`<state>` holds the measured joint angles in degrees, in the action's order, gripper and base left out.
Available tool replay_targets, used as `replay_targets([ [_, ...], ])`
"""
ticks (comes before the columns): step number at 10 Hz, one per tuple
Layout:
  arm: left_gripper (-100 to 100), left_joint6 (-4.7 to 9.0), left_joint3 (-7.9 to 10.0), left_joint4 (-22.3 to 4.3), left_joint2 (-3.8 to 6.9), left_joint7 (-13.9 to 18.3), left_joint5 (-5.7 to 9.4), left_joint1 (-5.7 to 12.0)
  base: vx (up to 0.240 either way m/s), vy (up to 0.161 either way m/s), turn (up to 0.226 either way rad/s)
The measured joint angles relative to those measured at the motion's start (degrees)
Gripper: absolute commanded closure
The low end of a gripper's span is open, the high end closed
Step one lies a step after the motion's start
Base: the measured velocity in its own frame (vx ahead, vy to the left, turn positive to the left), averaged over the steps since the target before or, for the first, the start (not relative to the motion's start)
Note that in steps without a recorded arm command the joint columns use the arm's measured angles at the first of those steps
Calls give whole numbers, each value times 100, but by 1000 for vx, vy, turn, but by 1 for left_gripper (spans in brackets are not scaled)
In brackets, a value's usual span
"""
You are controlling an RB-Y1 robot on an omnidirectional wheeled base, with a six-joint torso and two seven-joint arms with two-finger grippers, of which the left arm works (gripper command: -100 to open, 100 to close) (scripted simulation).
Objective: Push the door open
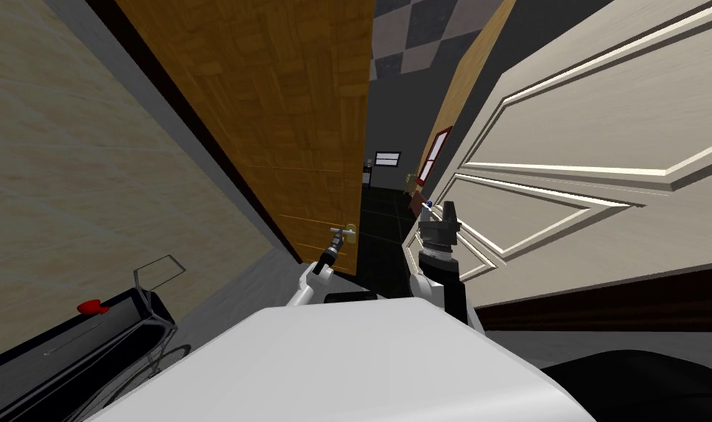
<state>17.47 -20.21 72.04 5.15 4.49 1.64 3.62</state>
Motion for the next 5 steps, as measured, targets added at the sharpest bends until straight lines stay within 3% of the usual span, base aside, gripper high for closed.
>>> replay_targets([
  [2,-100,33,38,-73,-36,-12,-2,31,118,-41,-6],
  [3,100,38,37,-72,-39,-12,-3,33,-14,4,2],
  [5,100,32,40,-74,-35,-14,-3,36,-22,9,-9],
])
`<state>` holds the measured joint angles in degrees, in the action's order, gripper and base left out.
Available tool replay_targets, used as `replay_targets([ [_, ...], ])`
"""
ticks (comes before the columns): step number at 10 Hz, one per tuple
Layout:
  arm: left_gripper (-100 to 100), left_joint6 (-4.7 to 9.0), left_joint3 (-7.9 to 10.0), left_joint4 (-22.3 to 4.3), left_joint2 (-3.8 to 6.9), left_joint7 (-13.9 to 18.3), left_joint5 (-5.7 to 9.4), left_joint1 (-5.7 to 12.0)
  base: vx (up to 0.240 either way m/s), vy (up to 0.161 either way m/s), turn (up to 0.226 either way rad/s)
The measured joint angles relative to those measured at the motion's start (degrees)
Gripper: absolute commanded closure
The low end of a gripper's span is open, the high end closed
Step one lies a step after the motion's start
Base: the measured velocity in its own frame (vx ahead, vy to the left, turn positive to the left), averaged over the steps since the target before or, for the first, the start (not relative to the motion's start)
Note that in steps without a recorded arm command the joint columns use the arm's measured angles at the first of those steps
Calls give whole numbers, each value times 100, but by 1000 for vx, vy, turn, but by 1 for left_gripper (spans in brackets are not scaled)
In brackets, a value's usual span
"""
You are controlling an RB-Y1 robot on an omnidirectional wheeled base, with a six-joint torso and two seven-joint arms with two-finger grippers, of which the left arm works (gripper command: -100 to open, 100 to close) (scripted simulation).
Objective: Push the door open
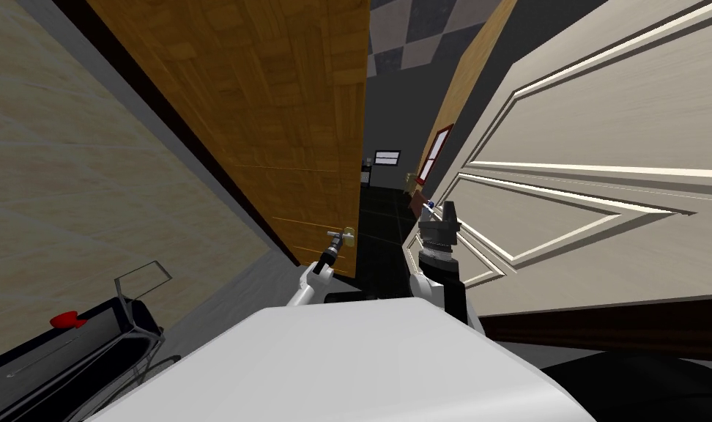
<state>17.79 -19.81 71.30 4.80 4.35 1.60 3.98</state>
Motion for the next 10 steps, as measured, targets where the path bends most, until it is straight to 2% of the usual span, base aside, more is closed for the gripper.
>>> replay_targets([
  [4,100,-13,-5,-11,2,-1,-1,-11,19,-17,12],
  [6,100,-29,91,-130,-35,-50,-6,7,133,-87,60],
  [8,100,-102,166,-53,23,-42,13,-18,172,-113,57],
  [10,100,-64,304,-114,14,-76,20,45,135,-96,55],
])
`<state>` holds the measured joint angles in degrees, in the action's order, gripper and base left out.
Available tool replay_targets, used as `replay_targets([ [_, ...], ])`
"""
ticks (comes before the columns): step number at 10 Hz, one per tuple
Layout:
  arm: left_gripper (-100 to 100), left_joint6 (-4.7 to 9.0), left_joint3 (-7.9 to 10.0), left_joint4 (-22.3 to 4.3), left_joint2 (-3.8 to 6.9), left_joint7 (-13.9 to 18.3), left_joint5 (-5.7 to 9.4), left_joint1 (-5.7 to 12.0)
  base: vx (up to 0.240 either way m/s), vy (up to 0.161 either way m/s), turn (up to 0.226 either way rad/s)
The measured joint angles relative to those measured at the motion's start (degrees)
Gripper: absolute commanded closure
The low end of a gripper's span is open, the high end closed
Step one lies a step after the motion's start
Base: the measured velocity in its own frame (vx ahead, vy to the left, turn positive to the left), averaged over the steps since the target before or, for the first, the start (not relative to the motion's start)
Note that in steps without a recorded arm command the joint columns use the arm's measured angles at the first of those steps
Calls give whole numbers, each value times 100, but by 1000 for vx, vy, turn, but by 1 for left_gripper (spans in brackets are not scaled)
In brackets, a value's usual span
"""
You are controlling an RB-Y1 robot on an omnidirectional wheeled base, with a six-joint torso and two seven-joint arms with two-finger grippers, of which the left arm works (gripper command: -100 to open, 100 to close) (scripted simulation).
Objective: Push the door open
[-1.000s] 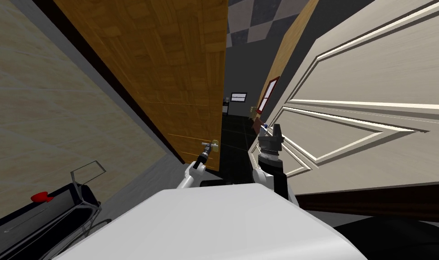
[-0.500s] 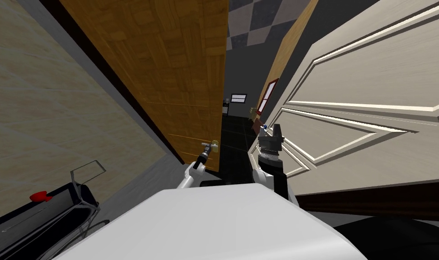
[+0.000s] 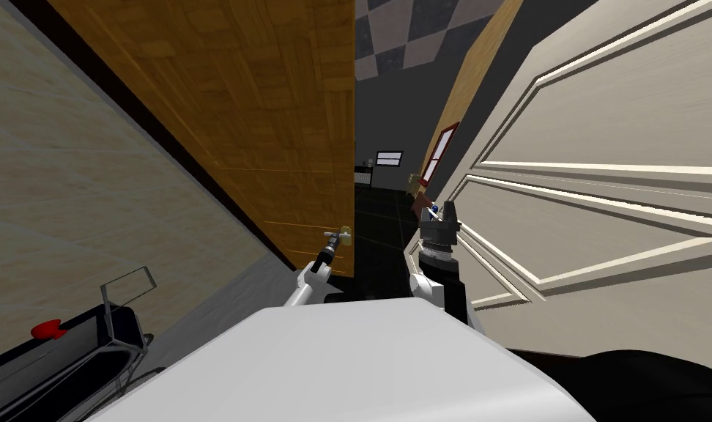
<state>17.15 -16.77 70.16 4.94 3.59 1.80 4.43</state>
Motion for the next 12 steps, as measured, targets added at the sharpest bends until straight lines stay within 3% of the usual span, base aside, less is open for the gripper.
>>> replay_targets([
  [4,100,-52,294,-103,-46,-88,12,116,118,-111,69],
  [8,100,40,517,-203,-32,-133,29,130,90,-92,56],
  [9,100,21,583,-232,-27,-146,37,160,91,-91,78],
  [10,100,-78,646,-86,-69,-192,23,82,61,-55,41],
  [12,100,42,775,-371,-71,-204,46,258,101,-111,81],
])
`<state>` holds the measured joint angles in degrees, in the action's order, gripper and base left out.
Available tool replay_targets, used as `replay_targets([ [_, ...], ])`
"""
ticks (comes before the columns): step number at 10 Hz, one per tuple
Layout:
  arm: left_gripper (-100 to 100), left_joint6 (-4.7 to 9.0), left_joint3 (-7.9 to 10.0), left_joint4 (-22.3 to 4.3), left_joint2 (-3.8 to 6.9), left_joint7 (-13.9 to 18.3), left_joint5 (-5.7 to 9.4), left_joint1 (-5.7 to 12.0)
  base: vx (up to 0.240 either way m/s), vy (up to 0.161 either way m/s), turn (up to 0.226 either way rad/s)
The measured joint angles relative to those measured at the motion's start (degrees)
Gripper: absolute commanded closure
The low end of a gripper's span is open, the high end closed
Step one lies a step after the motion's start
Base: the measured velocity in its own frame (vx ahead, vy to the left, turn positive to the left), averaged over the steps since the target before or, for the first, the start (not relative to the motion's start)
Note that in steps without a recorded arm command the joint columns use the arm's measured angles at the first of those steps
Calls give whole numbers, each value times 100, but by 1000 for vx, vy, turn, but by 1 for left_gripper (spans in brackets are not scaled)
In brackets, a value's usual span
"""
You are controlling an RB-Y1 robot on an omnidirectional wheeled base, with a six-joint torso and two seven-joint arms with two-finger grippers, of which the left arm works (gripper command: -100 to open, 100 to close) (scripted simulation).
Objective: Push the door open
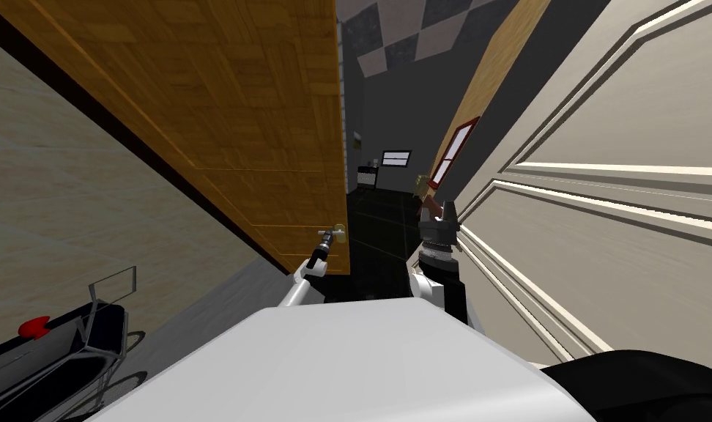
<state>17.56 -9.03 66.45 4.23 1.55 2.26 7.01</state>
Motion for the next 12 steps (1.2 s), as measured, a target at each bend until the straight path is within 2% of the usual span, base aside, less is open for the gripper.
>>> replay_targets([
  [2,100,-89,144,83,8,-22,13,-22,85,-103,79],
  [5,100,-9,341,-82,12,-47,36,65,93,-97,51],
  [6,100,-5,419,-132,-23,-78,34,98,126,-160,120],
  [7,100,-86,497,-62,-25,-94,43,81,111,-164,113],
  [8,100,-101,592,-86,-31,-113,50,109,116,-130,98],
  [9,100,-94,691,-82,-59,-143,52,99,116,-118,69],
  [12,100,-27,979,-297,-127,-220,69,228,150,-134,90],
])
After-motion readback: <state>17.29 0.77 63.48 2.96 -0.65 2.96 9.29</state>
